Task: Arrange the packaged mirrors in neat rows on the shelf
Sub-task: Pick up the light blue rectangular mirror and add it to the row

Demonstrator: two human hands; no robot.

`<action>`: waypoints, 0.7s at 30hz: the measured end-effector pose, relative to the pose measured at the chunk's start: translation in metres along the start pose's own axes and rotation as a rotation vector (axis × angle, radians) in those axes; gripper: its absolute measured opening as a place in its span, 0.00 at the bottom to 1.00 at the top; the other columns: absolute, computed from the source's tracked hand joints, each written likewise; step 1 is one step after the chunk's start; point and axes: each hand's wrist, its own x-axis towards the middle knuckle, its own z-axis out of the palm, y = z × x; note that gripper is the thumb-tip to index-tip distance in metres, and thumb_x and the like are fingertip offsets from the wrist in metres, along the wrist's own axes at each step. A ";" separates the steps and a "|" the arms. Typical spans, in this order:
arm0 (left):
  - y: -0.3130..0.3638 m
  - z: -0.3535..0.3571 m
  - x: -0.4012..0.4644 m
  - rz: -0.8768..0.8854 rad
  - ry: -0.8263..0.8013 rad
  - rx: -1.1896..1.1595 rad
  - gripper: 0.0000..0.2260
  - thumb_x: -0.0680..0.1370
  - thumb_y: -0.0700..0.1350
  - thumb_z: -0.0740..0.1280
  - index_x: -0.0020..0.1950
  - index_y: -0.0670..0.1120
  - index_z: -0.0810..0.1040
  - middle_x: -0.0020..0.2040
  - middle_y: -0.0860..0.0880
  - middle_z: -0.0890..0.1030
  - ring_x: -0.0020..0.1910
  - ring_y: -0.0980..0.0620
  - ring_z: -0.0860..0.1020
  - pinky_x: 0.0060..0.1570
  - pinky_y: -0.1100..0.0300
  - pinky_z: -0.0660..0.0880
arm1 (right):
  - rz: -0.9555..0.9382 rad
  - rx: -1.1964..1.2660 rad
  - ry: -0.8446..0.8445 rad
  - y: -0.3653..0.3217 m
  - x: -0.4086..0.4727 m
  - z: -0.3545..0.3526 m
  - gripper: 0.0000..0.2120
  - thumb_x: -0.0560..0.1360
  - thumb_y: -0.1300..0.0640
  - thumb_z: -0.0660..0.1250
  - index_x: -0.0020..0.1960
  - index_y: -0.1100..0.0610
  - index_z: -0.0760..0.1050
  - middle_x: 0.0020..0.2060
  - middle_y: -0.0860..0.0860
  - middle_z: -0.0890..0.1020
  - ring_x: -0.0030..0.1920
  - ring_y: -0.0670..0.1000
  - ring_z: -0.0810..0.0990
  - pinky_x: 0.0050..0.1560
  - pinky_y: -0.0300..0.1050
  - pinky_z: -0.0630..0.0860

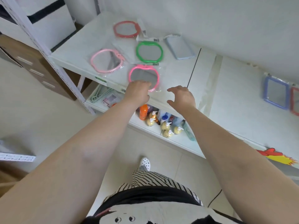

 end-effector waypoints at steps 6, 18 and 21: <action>-0.021 -0.004 0.072 0.028 0.008 0.014 0.21 0.72 0.42 0.67 0.65 0.46 0.75 0.60 0.46 0.80 0.58 0.43 0.78 0.55 0.52 0.74 | 0.036 -0.008 0.004 0.011 0.073 -0.011 0.23 0.75 0.52 0.68 0.69 0.48 0.70 0.66 0.51 0.74 0.67 0.54 0.69 0.65 0.49 0.69; -0.031 -0.015 0.194 0.239 -0.032 0.018 0.17 0.72 0.40 0.65 0.60 0.44 0.75 0.53 0.43 0.79 0.54 0.40 0.77 0.50 0.52 0.73 | 0.245 -0.007 0.082 0.033 0.146 -0.037 0.23 0.74 0.53 0.68 0.69 0.49 0.70 0.66 0.51 0.73 0.67 0.53 0.68 0.64 0.46 0.67; -0.035 -0.021 0.221 0.348 -0.057 0.047 0.17 0.72 0.41 0.65 0.61 0.44 0.75 0.55 0.44 0.79 0.55 0.41 0.77 0.51 0.51 0.73 | 0.371 0.001 0.118 0.031 0.154 -0.040 0.23 0.75 0.52 0.68 0.69 0.49 0.70 0.65 0.51 0.74 0.67 0.53 0.69 0.62 0.46 0.68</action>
